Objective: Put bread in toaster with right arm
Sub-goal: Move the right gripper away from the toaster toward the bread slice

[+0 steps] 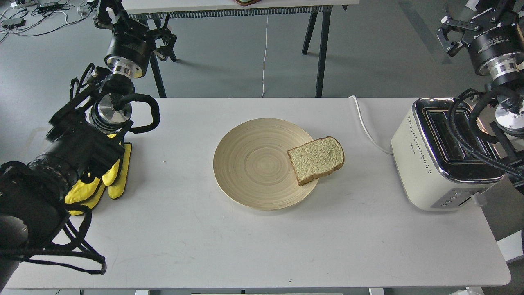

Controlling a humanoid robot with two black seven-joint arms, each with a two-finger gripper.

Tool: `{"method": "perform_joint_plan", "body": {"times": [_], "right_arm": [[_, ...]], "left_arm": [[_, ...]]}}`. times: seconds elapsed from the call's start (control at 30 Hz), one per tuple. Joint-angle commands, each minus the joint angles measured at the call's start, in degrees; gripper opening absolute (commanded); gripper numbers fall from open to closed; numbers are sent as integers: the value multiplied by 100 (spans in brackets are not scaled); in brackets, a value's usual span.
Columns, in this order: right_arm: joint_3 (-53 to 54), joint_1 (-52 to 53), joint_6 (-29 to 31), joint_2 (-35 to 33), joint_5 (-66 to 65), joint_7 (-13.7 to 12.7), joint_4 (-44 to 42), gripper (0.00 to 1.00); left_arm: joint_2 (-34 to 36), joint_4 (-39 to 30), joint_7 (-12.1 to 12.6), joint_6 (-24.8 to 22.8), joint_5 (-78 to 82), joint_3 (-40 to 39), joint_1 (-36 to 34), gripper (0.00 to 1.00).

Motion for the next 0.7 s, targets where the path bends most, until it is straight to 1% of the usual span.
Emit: {"method": "perform_joint_plan", "body": {"times": [0.0,0.17,0.33,0.43,0.53,0.6,0.67], "right_arm": [[-53,-62,4,2,-8,13,40,100],[-132,-89,-5,-24,-86,13,75,100],[-693,139,-189,-103,-490,30,339,99],[-905,271,-505,-121,-1367,39,514,99],[-1089,263,-830,-130,-2430,22,865,99],[-1361,263,-971,-121,-3081,13,1033,98],[-1756,280,-1260,-77,-3766,13,1112,98]], "left_arm": [[-2,0,0,4,0,28,1,100],[16,0,0,-49,0,19,1,100],[7,0,0,-49,0,36,1,100],[-2,0,0,-49,0,28,1,100],[-2,0,0,-31,0,37,1,100],[-11,0,0,-23,0,37,1,100],[-11,0,0,-23,0,37,1,100]]}}
